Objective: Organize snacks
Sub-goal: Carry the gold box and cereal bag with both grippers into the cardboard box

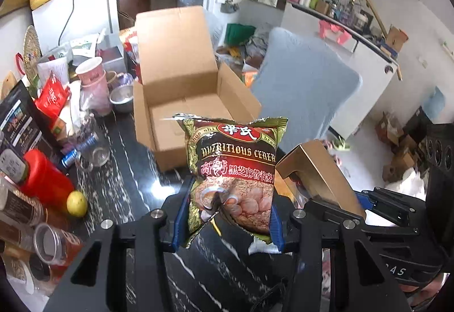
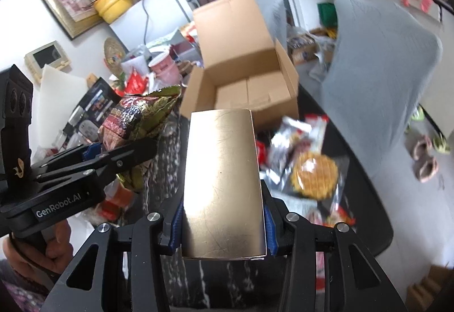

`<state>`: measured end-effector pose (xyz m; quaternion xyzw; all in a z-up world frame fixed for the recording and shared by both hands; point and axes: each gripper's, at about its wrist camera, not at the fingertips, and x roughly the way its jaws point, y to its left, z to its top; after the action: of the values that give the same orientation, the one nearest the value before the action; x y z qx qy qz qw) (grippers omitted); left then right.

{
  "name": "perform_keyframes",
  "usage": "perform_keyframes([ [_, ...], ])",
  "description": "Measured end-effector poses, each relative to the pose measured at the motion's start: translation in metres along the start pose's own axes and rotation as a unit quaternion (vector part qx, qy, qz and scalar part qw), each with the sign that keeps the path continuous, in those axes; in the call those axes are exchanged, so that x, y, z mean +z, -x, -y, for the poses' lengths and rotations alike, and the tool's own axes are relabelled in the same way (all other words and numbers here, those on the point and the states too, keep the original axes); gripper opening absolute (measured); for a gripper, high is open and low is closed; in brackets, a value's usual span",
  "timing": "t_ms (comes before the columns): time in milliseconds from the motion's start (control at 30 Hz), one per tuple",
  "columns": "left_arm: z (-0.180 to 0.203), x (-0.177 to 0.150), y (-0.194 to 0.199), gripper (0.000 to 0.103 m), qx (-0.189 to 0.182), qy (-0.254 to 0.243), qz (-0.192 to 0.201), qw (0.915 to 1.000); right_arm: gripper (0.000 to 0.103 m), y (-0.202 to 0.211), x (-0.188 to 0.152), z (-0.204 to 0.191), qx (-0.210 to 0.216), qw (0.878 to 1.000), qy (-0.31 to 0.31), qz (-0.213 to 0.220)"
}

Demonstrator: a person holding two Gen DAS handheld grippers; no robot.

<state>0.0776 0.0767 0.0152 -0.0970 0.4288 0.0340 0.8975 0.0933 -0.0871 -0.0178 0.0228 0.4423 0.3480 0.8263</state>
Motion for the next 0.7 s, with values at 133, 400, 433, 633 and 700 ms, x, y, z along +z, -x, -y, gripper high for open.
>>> perform_keyframes([
  [133, -0.009, 0.021, -0.01, 0.046, 0.012, 0.015, 0.013, 0.9997, 0.044, -0.011, 0.028, 0.002, 0.006, 1.0, 0.023, 0.002],
  [400, -0.029, 0.065, -0.049, 0.046, 0.037, 0.046, 0.018, 0.9981, 0.044, -0.051, 0.088, 0.009, 0.022, 0.998, 0.057, -0.004],
  [433, -0.031, 0.07, -0.055, 0.046, 0.04, 0.048, 0.017, 0.9979, 0.044, -0.057, 0.096, 0.01, 0.023, 0.998, 0.061, -0.004],
  [633, -0.048, 0.102, -0.101, 0.046, 0.053, 0.057, 0.011, 0.9969, 0.044, -0.104, 0.137, 0.017, 0.026, 0.996, 0.081, -0.01],
  [700, -0.054, 0.111, -0.115, 0.046, 0.058, 0.059, 0.007, 0.9966, 0.044, -0.116, 0.147, 0.02, 0.026, 0.996, 0.083, -0.012],
])
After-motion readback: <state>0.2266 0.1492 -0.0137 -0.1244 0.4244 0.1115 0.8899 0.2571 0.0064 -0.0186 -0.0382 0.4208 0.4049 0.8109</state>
